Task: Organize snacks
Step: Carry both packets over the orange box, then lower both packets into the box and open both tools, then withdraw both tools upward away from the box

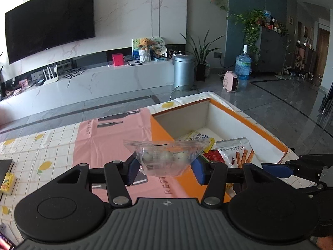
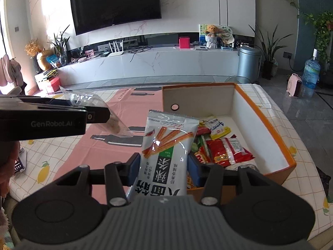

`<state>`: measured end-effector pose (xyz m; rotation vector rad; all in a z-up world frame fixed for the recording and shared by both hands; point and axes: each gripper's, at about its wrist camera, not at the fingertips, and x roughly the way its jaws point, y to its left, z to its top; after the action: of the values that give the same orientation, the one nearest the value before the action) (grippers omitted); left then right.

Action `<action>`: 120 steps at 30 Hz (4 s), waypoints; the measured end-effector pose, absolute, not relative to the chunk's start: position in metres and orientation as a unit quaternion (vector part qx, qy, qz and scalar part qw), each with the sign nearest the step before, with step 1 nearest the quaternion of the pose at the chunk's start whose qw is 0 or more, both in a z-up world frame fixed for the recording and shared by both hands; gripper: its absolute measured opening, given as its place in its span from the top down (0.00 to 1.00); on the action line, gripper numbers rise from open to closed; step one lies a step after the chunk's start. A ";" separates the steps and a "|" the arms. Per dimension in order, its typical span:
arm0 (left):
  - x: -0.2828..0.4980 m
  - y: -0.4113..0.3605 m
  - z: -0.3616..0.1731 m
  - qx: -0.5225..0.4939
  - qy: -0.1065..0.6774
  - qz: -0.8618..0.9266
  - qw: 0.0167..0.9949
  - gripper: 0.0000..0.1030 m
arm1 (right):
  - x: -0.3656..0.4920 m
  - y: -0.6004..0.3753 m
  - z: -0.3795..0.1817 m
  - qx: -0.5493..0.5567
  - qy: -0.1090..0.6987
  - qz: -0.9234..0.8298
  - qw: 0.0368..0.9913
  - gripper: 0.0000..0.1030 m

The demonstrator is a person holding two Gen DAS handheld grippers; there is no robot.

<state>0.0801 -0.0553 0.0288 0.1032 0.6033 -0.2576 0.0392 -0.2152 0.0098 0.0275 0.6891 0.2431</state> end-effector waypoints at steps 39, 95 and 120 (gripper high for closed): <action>0.218 -0.157 -0.059 0.133 0.394 -0.224 0.882 0.42 | 0.219 -0.285 -0.069 -0.081 0.463 0.096 0.877 0.54; 0.029 -0.054 0.040 0.057 0.221 -0.057 0.972 0.19 | -0.022 -0.223 0.041 0.036 0.245 0.015 0.969 0.09; 0.008 -0.030 -0.011 0.064 0.314 -0.019 0.947 0.16 | -0.032 -0.193 -0.011 0.018 0.294 -0.006 0.956 0.09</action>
<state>0.0078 -0.0298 -0.0114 0.1304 0.6392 -0.0386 -0.0320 -0.1933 -0.0114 0.0372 0.5973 -0.0124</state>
